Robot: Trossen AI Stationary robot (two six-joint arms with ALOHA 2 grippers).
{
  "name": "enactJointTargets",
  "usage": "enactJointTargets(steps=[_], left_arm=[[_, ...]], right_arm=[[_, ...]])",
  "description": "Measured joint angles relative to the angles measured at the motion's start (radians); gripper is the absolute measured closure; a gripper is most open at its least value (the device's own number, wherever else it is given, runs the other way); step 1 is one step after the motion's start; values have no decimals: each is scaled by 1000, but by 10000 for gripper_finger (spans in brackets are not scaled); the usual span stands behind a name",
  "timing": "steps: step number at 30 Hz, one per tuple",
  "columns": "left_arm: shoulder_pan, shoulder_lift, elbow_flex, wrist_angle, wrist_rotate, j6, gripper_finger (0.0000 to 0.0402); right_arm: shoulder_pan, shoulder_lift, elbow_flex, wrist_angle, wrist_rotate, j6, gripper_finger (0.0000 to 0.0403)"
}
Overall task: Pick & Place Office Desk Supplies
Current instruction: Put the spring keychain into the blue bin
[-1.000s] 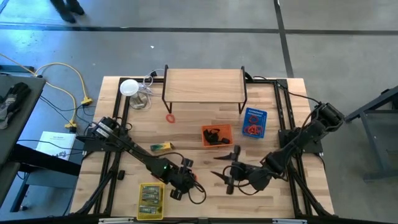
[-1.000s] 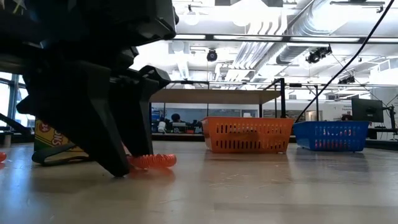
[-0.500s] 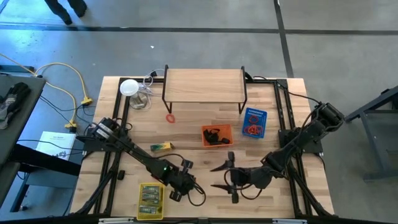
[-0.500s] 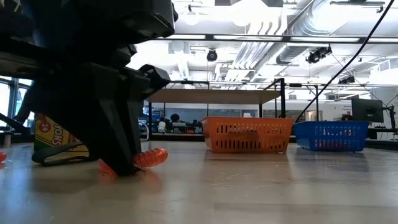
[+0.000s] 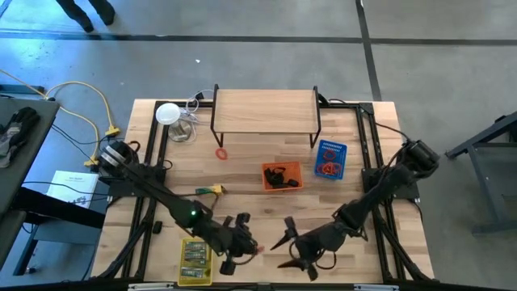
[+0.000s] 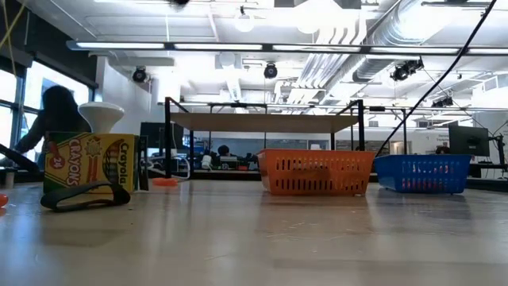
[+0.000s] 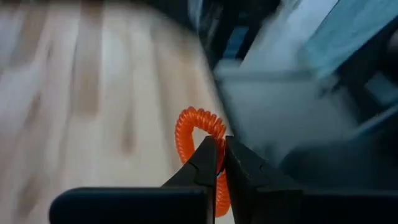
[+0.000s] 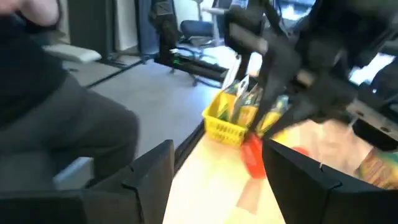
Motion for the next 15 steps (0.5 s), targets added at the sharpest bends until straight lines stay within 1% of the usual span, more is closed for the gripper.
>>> enactJointTargets(steps=[3, 5, 7, 10, 15], left_arm=[[-8, -2, 2, 98, 52, -10, 395], [-11, 11, 2, 126, 72, -10, 395], [-16, 12, 0, 121, 72, -10, 395], [-17, 11, 0, 129, 67, -2, 395], [-12, 11, 0, 132, 42, 16, 396]], right_arm=[[0, 55, 0, 103, 69, -77, 172], [-2, 83, 0, 166, 126, -99, 172], [-11, 111, 0, 210, 136, -106, 172], [-21, 134, 0, 211, 128, -78, 172], [-56, 149, 0, 212, -7, 2, 172]])
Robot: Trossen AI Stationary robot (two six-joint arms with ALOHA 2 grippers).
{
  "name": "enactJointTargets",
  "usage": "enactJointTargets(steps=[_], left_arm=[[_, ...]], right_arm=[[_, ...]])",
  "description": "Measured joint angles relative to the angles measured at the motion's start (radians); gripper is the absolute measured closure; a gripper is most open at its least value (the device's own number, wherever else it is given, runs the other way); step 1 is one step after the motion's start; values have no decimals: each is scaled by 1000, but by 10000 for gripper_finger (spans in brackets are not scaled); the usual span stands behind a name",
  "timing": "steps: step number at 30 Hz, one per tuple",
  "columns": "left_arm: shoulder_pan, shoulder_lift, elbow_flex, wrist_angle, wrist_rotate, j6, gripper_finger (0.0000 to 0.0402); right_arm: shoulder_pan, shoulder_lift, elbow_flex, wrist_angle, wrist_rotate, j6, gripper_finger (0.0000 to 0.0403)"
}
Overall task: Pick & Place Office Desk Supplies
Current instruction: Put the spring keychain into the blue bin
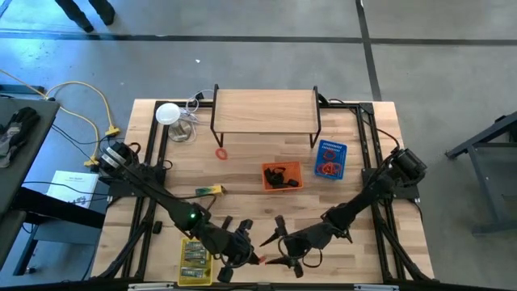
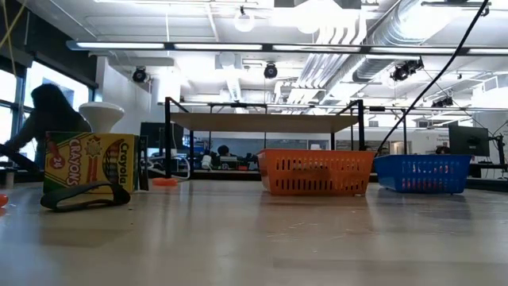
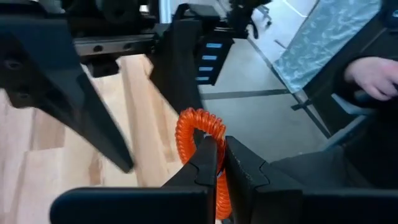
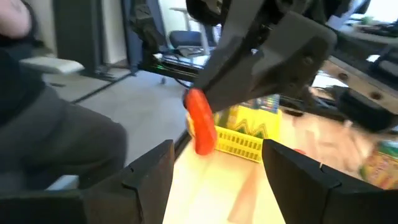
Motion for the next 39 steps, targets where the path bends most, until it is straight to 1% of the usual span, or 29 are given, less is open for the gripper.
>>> enactJointTargets(steps=[3, 7, 9, 11, 15, 20, 21, 33, 36, 39], left_arm=[[8, 0, 0, -9, -23, 0, 396], [17, 0, 1, -7, -52, 1, 396], [22, 0, 1, -7, -71, 1, 396], [27, 0, 1, -7, -72, 1, 396], [32, 0, 1, -7, -73, 1, 396], [32, 0, 1, -7, -75, 1, 388], [32, 0, 2, -7, -75, 1, 383], [28, -1, 2, -29, -74, 0, 291], [28, -1, 3, -56, -72, -1, 283], [28, -2, 3, -93, -73, -2, 283]], right_arm=[[-22, 0, 0, 9, -61, 35, 172], [-40, 0, 0, 8, -82, 78, 172], [-42, 0, 0, 6, -82, 78, 179], [-45, 0, 0, 6, -82, 77, 197], [-45, 0, 0, -3, -81, 60, 260], [-47, 0, 0, -41, -82, 44, 372], [-48, 0, 0, -42, -81, 32, 383], [-44, -1, 0, -47, -78, 27, 390], [-24, -4, 0, -59, -52, 24, 391], [5, -26, 1, -127, -10, 40, 391]])
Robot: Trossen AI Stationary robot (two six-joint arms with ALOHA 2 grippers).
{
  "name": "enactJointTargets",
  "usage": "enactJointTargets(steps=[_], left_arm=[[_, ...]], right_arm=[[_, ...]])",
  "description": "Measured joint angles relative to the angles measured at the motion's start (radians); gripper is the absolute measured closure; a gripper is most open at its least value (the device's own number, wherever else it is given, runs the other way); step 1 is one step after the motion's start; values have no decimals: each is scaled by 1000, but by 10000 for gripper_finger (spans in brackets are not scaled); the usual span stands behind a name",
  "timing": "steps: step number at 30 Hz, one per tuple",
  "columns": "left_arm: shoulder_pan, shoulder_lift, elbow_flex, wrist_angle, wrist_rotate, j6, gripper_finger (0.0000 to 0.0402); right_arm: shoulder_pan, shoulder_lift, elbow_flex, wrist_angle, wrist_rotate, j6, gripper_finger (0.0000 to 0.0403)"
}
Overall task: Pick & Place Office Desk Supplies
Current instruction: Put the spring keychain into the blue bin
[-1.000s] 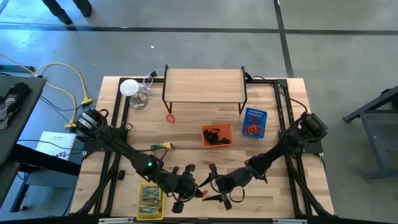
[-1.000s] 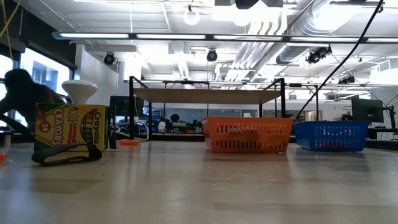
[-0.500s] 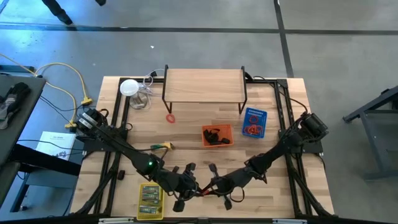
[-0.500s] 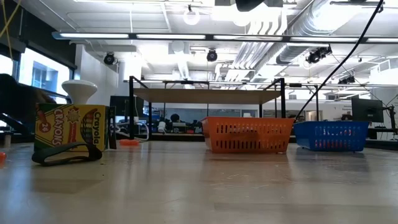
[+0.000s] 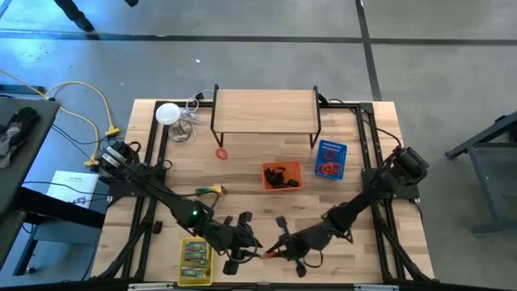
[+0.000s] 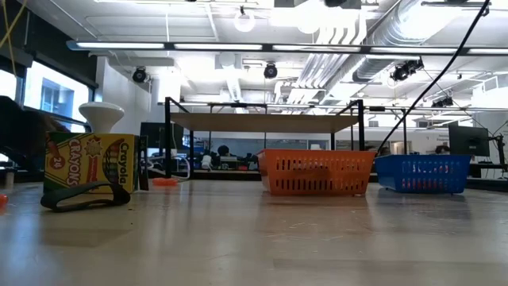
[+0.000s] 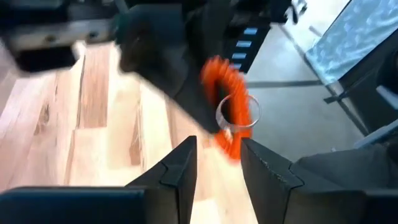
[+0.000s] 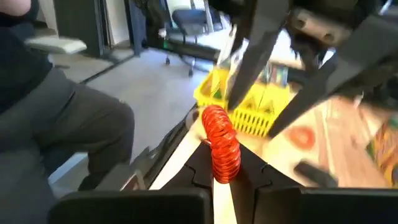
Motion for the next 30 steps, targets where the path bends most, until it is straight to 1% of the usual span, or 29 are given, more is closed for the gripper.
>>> enactJointTargets(steps=[3, 5, 7, 9, 12, 16, 18, 21, 24, 27, 30], left_arm=[[0, 0, 0, -33, 0, -2, 282], [0, 0, 0, -63, 0, -2, 282], [0, 0, 0, -84, 11, -2, 282], [0, 0, 0, -102, 25, -5, 282], [0, 0, 0, -121, 38, -18, 282], [-4, 0, 0, -124, 39, -21, 282], [-5, 0, 0, -124, 39, -21, 282], [-9, 0, 0, -126, 39, -21, 282], [-12, 0, 0, -130, 40, -21, 282], [-12, 0, 0, -145, 40, -21, 281], [-11, 0, -1, -153, 40, -21, 281]], right_arm=[[28, -34, -1, -155, 89, 82, 392], [38, -68, 0, -272, 159, 186, 392], [49, -109, 1, -436, 239, 324, 391], [59, -149, 0, -620, 319, 498, 390], [62, -192, 0, -895, 434, 813, 389], [57, -218, 0, -1250, 561, 1221, 389], [49, -215, 0, -1421, 591, 1394, 388], [16, -212, -1, -1661, 606, 1639, 388], [-27, -206, -19, -1826, 611, 1814, 388], [-82, -210, -63, -1864, 601, 1896, 388], [-150, -212, -126, -1850, 577, 1898, 387]])
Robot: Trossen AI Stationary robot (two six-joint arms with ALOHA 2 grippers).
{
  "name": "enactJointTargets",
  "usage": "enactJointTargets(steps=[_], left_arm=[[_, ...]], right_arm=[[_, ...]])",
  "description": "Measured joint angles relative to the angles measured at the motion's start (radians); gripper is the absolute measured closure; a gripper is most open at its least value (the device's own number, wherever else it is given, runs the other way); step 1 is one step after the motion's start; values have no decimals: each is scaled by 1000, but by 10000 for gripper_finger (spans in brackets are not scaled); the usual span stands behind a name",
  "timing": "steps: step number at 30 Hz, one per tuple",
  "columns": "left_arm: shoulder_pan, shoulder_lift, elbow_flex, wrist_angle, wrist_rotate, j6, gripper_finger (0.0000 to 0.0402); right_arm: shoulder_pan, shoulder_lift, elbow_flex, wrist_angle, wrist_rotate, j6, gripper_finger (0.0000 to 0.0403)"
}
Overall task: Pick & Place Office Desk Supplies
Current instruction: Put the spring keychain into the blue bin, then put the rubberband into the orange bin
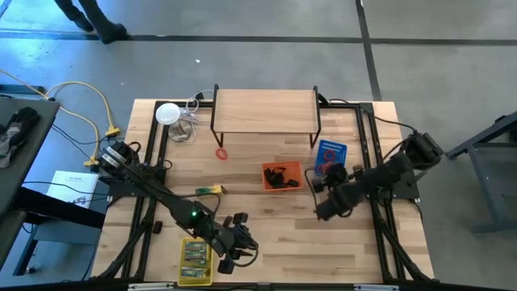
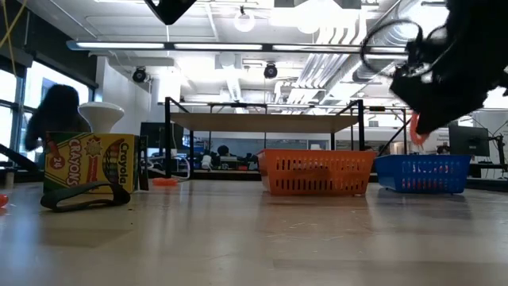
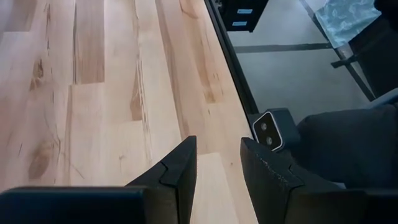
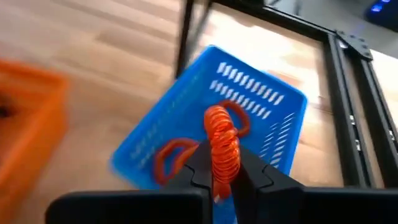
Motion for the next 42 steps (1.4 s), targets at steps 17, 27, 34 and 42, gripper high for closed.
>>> enactJointTargets(steps=[17, 27, 34, 42], left_arm=[[-14, 0, 0, -22, 113, -29, 281], [2, -5, -1, -448, -67, -120, 282], [18, 0, -1, -614, -159, -150, 282], [22, 2, -2, -663, -160, -289, 282]], right_arm=[[-95, 0, -87, 64, -12, -39, 163], [38, 0, -31, 125, 368, -29, 115], [170, 0, 46, 153, 696, -31, 116], [231, 0, 77, 192, 729, -90, 116]])
